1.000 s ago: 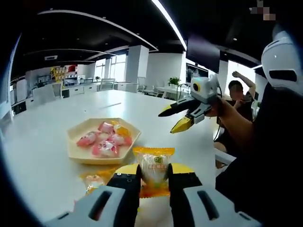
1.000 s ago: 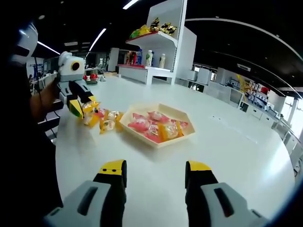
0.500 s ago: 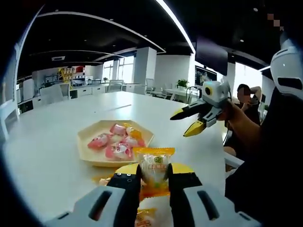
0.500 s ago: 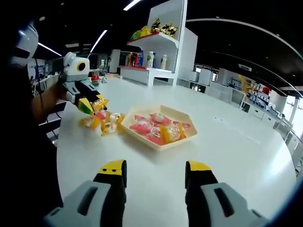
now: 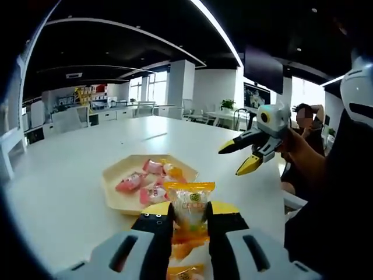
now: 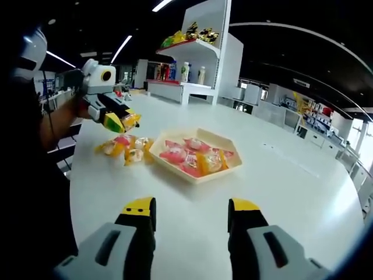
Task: Pick up the marshmallows scattered on the table and place them into the bowl on the table
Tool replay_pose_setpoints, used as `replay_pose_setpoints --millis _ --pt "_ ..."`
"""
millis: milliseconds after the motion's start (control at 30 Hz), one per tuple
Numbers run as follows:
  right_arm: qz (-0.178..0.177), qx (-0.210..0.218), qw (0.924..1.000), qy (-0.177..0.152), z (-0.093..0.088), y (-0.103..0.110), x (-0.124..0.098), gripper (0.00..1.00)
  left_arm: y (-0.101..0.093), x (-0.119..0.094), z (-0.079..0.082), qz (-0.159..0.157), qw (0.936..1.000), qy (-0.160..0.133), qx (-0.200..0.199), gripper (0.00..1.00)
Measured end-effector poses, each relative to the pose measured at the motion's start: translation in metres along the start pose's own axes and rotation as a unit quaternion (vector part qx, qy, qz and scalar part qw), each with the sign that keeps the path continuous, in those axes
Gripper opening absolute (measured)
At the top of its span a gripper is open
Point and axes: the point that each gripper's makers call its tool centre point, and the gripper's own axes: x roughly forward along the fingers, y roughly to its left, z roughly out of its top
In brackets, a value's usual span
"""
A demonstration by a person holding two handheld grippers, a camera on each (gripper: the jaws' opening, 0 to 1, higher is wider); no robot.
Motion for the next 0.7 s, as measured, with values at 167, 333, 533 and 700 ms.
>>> replay_pose_setpoints --millis 167,333,533,700 --pt "0.0 -0.001 1.0 0.002 0.0 0.0 -0.001 0.49 0.005 0.002 0.005 0.005 1.0 -0.004 0.003 0.24" --pt "-0.001 -0.001 1.0 0.003 0.0 0.0 -0.001 0.49 0.011 0.007 0.006 0.012 0.9998 0.004 0.014 0.24" --pt "-0.001 -0.003 1.0 0.003 0.001 0.0 -0.002 0.49 0.017 0.007 0.012 0.015 0.9998 -0.004 0.015 0.24" --pt "-0.002 -0.003 1.0 0.004 0.0 0.0 -0.002 0.49 0.024 0.01 0.013 0.022 0.9996 -0.003 0.016 0.24"
